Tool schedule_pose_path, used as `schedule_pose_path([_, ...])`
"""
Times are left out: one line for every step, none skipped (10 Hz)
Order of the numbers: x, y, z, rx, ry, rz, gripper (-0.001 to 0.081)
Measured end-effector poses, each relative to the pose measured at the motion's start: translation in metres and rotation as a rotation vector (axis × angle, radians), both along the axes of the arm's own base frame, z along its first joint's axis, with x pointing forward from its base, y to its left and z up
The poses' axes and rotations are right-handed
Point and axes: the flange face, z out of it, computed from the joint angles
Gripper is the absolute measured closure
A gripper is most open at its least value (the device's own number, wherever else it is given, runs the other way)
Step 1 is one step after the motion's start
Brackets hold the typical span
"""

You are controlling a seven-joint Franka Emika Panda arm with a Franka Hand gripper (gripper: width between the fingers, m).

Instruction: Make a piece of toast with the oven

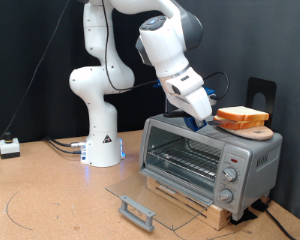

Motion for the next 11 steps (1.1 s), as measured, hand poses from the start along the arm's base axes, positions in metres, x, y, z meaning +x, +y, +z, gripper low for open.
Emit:
schedule_pose_path([-0.001,0.001,0.000,0.003,0.006,0.004,0.0408])
schedule_pose_path([-0.002,0.002,0.000,0.005,0.015,0.010,0.0408])
schedule_pose_path([-0.002,0.004,-0.001,0.005,0.020,0.014,0.0408])
schedule_pose_path([-0.003,0.007,-0.001,0.004,0.022,0.018,0.0408])
schedule_pose_path([-0.004,0.011,-0.001,0.000,0.025,0.020,0.0408])
schedule_pose_path([-0.005,0.016,-0.001,-0.003,0.027,0.023,0.0408])
schedule_pose_path([-0.006,0.022,-0.001,-0.007,0.028,0.026,0.0408])
schedule_pose_path([-0.007,0.028,-0.001,-0.011,0.028,0.031,0.0408])
schedule_pose_path([-0.008,0.036,-0.001,-0.016,0.028,0.040,0.0408])
schedule_pose_path([-0.010,0.043,-0.001,-0.020,0.029,0.048,0.0408])
schedule_pose_path([-0.013,0.052,-0.001,-0.024,0.033,0.055,0.0408])
